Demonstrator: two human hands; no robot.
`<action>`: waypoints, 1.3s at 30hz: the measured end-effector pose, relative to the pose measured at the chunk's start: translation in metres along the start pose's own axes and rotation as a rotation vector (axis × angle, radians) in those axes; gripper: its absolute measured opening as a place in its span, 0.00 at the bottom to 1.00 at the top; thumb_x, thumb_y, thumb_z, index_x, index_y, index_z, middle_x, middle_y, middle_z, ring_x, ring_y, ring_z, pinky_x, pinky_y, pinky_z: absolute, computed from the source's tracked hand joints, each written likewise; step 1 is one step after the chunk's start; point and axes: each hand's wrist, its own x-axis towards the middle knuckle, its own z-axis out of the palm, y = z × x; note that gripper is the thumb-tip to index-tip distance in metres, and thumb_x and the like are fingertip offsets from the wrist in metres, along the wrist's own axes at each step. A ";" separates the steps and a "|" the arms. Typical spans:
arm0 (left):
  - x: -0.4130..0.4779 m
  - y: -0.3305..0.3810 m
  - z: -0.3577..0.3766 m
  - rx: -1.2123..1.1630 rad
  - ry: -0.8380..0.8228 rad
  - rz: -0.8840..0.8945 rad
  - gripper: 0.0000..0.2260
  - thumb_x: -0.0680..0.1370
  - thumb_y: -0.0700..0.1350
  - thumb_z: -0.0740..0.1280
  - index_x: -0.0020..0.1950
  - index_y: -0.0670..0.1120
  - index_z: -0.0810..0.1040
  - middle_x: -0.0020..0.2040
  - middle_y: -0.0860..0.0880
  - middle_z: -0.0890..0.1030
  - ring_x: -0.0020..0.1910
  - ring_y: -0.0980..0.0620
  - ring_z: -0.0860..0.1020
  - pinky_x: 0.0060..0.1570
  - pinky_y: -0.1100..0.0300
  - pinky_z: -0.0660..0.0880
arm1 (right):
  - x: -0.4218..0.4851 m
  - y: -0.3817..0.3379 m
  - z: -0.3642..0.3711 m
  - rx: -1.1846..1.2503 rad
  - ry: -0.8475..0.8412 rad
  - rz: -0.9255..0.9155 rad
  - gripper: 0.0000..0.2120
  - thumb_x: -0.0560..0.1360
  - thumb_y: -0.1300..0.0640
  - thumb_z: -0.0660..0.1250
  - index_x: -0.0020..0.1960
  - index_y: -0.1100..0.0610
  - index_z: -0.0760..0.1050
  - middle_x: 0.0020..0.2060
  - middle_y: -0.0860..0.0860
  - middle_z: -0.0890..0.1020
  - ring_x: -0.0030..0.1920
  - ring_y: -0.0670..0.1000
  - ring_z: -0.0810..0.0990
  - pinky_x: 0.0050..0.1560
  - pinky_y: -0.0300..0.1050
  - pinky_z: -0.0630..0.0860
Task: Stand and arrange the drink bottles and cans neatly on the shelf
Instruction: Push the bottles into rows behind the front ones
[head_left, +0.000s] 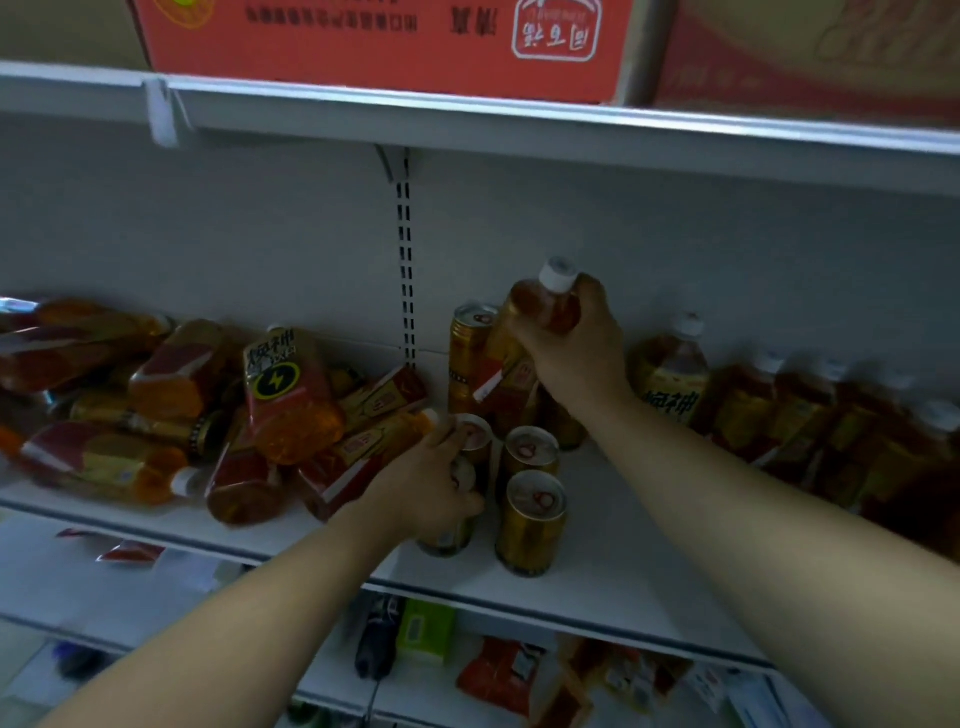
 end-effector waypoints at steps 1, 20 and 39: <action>0.004 -0.003 -0.002 0.018 0.000 -0.012 0.34 0.76 0.54 0.65 0.78 0.51 0.54 0.79 0.50 0.48 0.77 0.52 0.44 0.72 0.58 0.52 | -0.002 -0.004 -0.006 0.000 0.023 -0.022 0.18 0.72 0.49 0.72 0.58 0.45 0.68 0.49 0.43 0.78 0.47 0.41 0.77 0.48 0.35 0.72; 0.010 0.045 0.027 0.418 0.007 0.203 0.36 0.76 0.65 0.55 0.78 0.56 0.41 0.79 0.54 0.45 0.77 0.47 0.43 0.69 0.34 0.44 | -0.103 0.055 -0.081 -0.207 0.085 0.213 0.09 0.73 0.55 0.72 0.47 0.47 0.74 0.41 0.42 0.78 0.42 0.42 0.76 0.41 0.38 0.70; -0.012 0.119 0.056 0.403 -0.118 0.384 0.33 0.78 0.61 0.58 0.78 0.52 0.48 0.79 0.49 0.44 0.77 0.47 0.43 0.75 0.45 0.45 | -0.163 0.078 -0.163 -0.249 0.195 0.408 0.30 0.74 0.52 0.71 0.71 0.45 0.61 0.54 0.43 0.74 0.56 0.49 0.75 0.52 0.44 0.70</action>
